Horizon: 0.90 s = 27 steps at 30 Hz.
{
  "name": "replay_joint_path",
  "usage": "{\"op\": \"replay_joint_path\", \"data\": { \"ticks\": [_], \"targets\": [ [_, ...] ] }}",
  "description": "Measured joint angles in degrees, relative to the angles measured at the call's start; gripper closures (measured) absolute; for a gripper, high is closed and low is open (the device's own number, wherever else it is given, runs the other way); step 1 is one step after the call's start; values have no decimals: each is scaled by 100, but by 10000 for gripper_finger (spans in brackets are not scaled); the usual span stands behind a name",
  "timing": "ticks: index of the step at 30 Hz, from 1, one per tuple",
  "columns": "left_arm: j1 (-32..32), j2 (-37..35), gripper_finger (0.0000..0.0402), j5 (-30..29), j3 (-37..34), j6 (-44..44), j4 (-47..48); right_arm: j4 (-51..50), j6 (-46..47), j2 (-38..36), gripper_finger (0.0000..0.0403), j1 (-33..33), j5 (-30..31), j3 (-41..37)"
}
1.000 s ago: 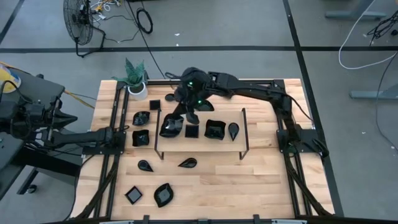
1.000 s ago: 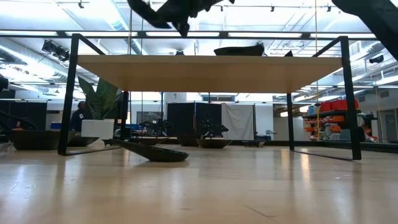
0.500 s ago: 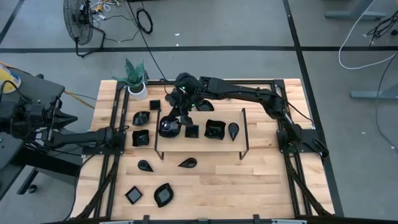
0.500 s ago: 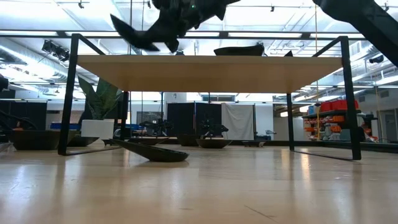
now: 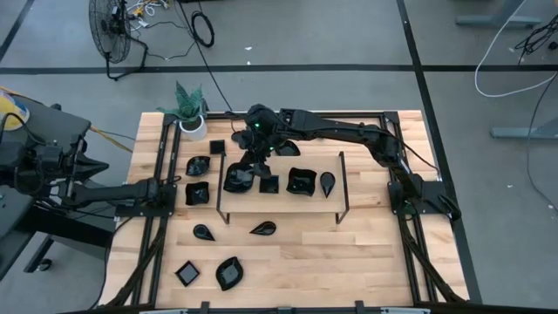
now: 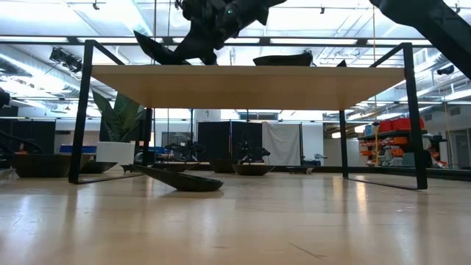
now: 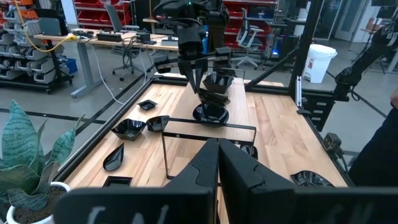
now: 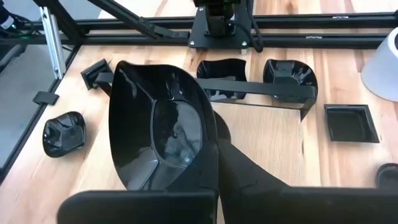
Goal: Pick & Place Mini shaped plates
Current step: Stack the leaf shaped plate on top of the leaf shaped plate on the shelf, then stack the square plate on top of the square plate on the shelf
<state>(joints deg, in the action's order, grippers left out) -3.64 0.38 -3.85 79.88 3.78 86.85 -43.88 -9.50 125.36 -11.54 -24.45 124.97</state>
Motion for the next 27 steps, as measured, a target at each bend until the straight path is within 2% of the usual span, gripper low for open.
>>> {"op": "replay_joint_path", "data": {
  "ticks": [15, 27],
  "targets": [
    [0, 0, 383, 1, 0, -1, -1, -69, 0, 0, 402, 14, 2, 0],
    [1, 0, 383, 1, 0, -1, -1, -71, 0, -2, 361, 19, 195, 0]
  ]
}}
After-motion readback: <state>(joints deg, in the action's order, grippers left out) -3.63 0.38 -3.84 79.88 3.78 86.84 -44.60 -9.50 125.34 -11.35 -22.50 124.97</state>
